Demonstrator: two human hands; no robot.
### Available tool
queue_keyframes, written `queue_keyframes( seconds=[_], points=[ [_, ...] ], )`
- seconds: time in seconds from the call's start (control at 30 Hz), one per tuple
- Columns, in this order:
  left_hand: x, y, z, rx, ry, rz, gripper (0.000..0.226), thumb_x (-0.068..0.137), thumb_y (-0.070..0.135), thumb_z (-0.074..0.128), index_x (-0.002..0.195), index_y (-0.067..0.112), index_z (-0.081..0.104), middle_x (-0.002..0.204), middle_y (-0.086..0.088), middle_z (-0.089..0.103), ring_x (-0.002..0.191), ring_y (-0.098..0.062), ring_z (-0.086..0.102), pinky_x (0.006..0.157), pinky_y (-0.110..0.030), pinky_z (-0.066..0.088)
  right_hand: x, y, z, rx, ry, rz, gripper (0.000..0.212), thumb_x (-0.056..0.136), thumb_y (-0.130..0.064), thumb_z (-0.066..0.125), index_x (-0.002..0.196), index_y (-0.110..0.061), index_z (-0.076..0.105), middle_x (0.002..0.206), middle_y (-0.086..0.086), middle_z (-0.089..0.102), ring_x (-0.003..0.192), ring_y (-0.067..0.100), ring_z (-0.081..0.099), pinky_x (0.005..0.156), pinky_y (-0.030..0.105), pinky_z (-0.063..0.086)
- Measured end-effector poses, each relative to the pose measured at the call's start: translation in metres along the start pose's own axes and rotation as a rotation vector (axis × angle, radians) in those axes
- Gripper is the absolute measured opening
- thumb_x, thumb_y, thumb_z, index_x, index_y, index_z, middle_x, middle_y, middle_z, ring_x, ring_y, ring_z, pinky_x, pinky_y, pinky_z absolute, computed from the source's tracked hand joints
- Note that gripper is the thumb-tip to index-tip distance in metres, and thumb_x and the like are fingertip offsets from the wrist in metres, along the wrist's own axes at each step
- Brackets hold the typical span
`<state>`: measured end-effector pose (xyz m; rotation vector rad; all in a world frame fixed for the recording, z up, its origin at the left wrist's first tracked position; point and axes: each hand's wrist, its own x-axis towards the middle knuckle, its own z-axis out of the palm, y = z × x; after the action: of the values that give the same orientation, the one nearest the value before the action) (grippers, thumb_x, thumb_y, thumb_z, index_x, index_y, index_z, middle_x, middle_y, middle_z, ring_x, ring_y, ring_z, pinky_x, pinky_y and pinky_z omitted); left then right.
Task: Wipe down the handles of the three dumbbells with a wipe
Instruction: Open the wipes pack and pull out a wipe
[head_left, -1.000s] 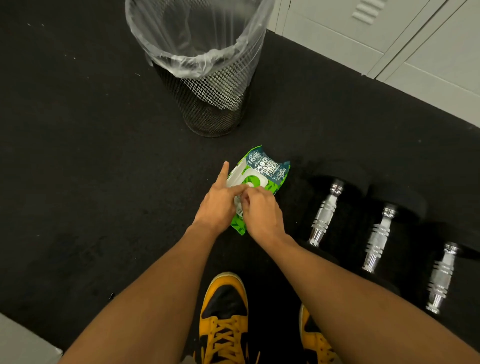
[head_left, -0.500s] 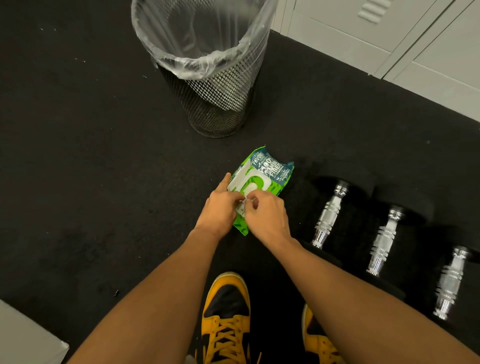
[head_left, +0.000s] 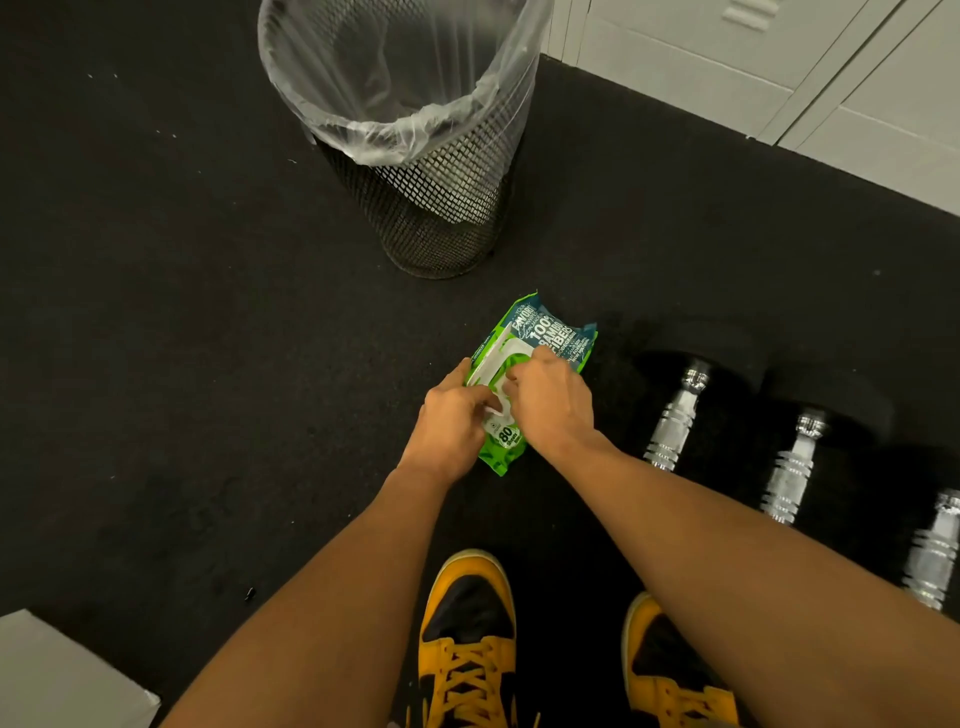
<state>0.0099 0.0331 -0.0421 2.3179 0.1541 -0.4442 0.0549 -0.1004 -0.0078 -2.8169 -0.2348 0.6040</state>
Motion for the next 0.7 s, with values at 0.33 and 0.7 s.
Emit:
queue_keyframes(
  seconds=[0.33, 0.7],
  points=[
    [-0.001, -0.002, 0.005, 0.061, 0.001, 0.021, 0.035, 0.079, -0.005, 0.062, 0.092, 0.027, 0.073, 0.152, -0.011, 0.038, 0.132, -0.034, 0.046, 0.097, -0.045, 0.051, 0.006, -0.009, 0.004, -0.196, 0.011, -0.059, 0.020, 0.092, -0.026, 0.064, 0.106, -0.012, 0.068, 0.109, 0.007, 0.059, 0.102, 0.027, 0.059, 0.086, 0.042, 0.047],
    [-0.006, 0.010, -0.002, 0.198, -0.035, 0.035, 0.026, 0.090, 0.010, 0.060, 0.110, 0.023, 0.070, 0.157, -0.011, 0.028, 0.144, -0.033, 0.026, 0.109, -0.052, 0.039, 0.009, -0.002, 0.008, -0.360, -0.028, -0.275, 0.032, 0.096, -0.030, 0.056, 0.122, -0.011, 0.059, 0.124, 0.009, 0.055, 0.118, 0.027, 0.051, 0.098, 0.044, 0.039]
  ],
)
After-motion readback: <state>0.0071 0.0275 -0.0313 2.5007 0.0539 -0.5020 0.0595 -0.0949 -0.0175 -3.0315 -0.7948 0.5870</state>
